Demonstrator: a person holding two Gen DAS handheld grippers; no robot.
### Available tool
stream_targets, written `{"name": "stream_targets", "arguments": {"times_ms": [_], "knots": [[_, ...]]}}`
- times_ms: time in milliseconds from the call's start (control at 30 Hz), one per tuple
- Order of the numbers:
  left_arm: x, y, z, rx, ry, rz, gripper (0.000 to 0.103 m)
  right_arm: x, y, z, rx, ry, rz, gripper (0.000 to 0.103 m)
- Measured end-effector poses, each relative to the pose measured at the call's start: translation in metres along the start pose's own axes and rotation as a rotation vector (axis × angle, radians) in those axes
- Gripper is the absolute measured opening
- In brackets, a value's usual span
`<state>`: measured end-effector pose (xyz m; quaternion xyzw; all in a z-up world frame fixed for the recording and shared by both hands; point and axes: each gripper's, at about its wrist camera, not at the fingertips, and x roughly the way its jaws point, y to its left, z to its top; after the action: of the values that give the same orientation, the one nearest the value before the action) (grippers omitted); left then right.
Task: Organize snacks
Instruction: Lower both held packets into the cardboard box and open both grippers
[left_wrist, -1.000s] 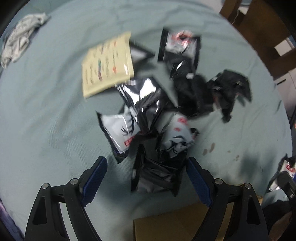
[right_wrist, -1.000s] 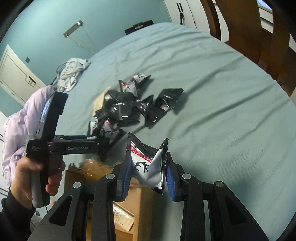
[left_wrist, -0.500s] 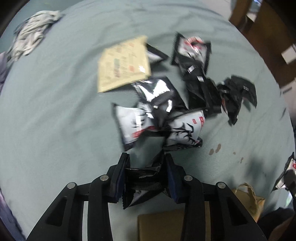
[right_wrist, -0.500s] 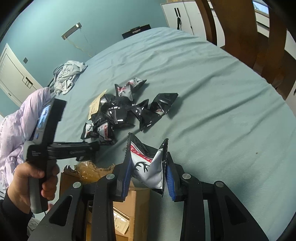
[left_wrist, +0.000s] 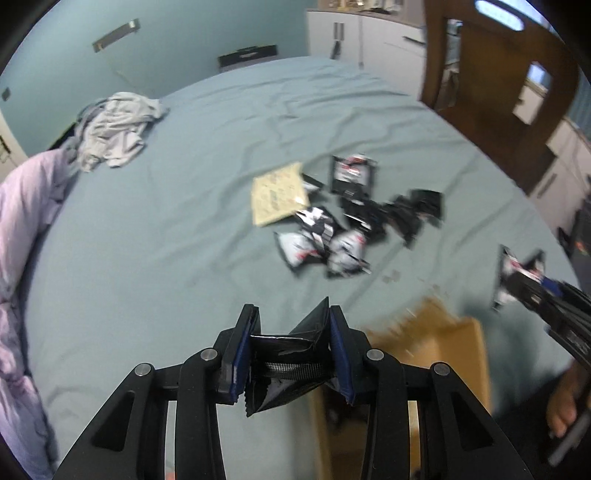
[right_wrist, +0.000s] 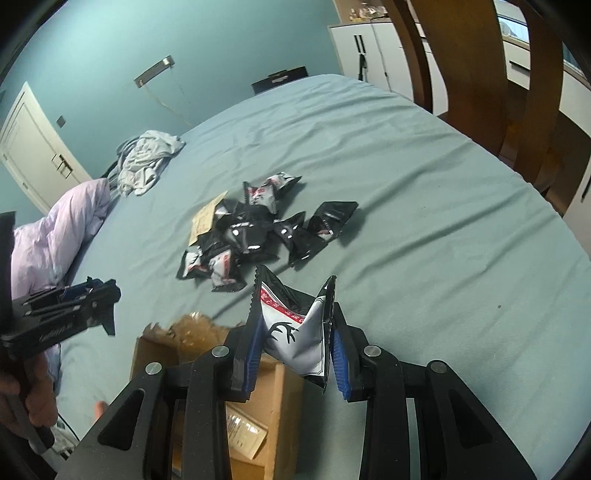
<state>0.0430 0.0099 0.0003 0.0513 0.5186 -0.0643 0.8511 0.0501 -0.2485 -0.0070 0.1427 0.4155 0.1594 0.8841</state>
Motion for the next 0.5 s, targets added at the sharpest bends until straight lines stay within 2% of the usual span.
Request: {"name": "stream_targets", "arguments": {"times_ms": [267, 400, 500], "knots": [[-0.004, -0.03, -0.027, 0.034, 0.072, -0.125, 0.037, -0.006, 0.012, -0.004, -0.063, 0.015, 0.013, 0.031], [0.009, -0.042, -0.034, 0.064, 0.109, -0.103, 0.037, -0.006, 0.014, -0.005, -0.07, 0.032, 0.048, 0.031], [0.025, -0.042, -0.036, 0.052, 0.169, -0.08, 0.037, -0.001, 0.019, -0.006, -0.104, 0.051, 0.05, 0.031]]}}
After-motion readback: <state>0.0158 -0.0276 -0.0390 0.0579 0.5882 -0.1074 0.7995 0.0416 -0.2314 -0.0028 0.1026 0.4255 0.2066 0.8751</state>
